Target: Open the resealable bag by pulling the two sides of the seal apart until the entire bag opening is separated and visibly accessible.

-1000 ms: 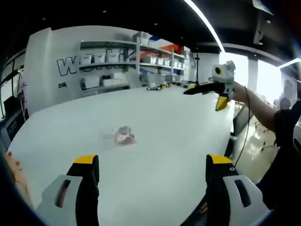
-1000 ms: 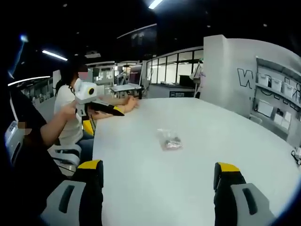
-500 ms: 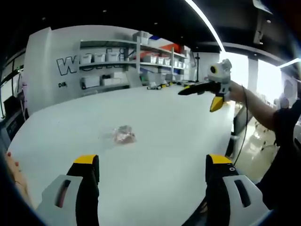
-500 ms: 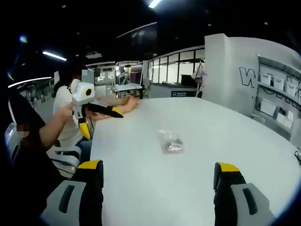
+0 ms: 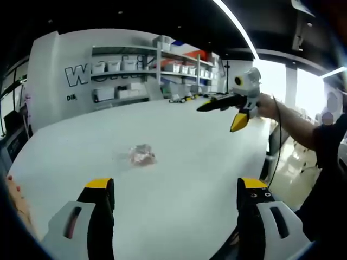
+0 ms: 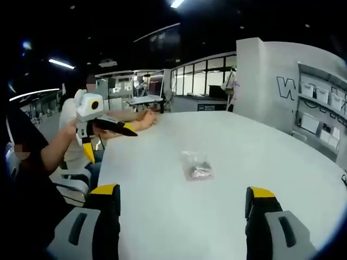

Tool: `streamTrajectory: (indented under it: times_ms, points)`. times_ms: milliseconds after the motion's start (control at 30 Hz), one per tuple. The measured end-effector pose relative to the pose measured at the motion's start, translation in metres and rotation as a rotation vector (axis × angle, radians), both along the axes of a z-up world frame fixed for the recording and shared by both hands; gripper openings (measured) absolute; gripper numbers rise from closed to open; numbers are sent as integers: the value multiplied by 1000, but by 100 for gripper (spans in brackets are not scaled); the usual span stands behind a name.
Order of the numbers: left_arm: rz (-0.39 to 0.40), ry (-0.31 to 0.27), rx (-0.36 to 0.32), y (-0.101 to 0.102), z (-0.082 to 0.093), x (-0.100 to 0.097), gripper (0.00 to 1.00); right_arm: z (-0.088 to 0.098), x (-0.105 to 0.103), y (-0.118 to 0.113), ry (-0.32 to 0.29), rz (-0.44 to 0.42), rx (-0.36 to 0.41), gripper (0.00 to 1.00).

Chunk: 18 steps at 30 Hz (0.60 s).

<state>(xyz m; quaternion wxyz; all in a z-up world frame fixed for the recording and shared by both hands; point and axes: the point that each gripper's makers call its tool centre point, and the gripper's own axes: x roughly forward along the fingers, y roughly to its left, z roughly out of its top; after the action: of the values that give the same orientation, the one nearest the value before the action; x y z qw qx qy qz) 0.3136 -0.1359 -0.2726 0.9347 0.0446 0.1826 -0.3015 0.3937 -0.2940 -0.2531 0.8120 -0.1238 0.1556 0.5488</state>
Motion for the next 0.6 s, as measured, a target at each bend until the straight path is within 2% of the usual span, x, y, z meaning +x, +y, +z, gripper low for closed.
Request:
streamTrajectory:
  times_ms: [233,600]
  points:
    - [-1,0,-5,-1,0,0,93,-3,9,11,-16,-2,-17,95]
    - [-1,3,-12,0,0,0,93,-15,24,28,-9,7,-38,94]
